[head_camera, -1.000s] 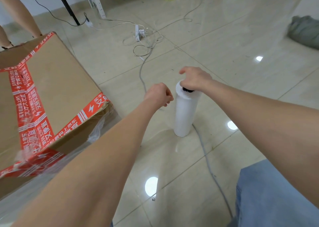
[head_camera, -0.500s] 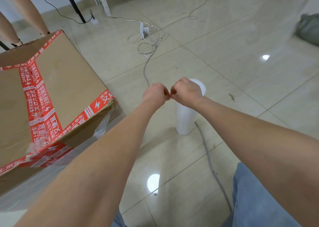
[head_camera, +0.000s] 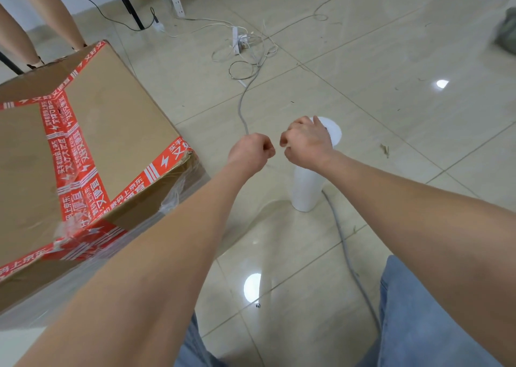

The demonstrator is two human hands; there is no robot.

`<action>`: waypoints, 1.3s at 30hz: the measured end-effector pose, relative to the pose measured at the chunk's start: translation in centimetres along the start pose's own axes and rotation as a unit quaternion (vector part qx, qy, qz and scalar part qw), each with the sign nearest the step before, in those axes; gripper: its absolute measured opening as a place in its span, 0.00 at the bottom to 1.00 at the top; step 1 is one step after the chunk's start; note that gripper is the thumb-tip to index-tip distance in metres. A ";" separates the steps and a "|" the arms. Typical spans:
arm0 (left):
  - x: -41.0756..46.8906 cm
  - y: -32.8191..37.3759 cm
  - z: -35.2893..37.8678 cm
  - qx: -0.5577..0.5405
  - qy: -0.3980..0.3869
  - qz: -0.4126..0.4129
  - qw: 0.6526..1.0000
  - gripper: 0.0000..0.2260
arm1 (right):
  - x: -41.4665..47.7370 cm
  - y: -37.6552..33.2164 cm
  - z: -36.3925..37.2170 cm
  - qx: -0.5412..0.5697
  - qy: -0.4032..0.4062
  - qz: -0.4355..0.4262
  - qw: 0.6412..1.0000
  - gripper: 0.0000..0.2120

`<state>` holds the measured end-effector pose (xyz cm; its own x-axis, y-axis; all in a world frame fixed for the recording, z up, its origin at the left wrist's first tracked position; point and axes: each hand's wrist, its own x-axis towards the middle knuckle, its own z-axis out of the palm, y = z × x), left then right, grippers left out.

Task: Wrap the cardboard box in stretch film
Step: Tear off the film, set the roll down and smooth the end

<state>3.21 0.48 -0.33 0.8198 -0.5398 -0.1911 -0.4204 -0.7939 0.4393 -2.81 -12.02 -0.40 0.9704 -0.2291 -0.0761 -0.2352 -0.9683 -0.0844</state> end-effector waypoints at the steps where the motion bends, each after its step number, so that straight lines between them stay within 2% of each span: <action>1: 0.0 -0.1 0.1 -0.003 0.002 -0.004 1.000 0.06 | -0.1 -0.1 0.3 -0.021 -0.012 -0.028 0.999 0.17; 4: 0.0 -0.2 0.5 0.002 -0.002 -0.002 1.000 0.06 | -0.6 -0.7 1.1 -0.089 -0.020 -0.075 0.993 0.16; 7: -0.1 -0.6 1.0 0.014 0.002 -0.003 1.000 0.05 | -0.7 -1.3 1.6 -0.138 -0.004 -0.067 0.988 0.12; 9: 0.0 -0.8 1.4 0.020 -0.017 -0.010 1.000 0.10 | -0.6 -1.4 1.6 -0.152 -0.007 -0.052 0.987 0.12; 11: 0.0 -0.7 1.8 0.043 -0.045 -0.015 0.998 0.15 | -0.4 -1.5 1.6 -0.153 -0.012 -0.051 0.987 0.11; 14: 0.1 0.0 2.3 0.085 -0.033 -0.026 0.996 0.07 | -0.5 -1.7 1.5 -0.148 -0.014 -0.058 0.987 0.12; 19: 0.2 0.0 2.3 0.098 -0.011 -0.036 0.995 0.09 | -0.6 -1.5 1.9 -0.139 -0.013 -0.061 0.988 0.15; 24: 0.1 -0.3 2.3 0.082 0.007 -0.031 0.996 0.10 | -0.5 -1.2 2.2 -0.124 -0.006 -0.074 0.990 0.14; 39: -0.2 0.0 2.4 0.068 0.051 -0.104 0.991 0.06 | -0.9 -1.4 2.0 -0.113 0.008 -0.114 0.987 0.15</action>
<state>2.06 -0.11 -2.41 0.9265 -0.3350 -0.1713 -0.2812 -0.9190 0.2763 -3.49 -10.28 -2.20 0.9979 -0.0021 -0.0645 0.0061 -0.9919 0.1267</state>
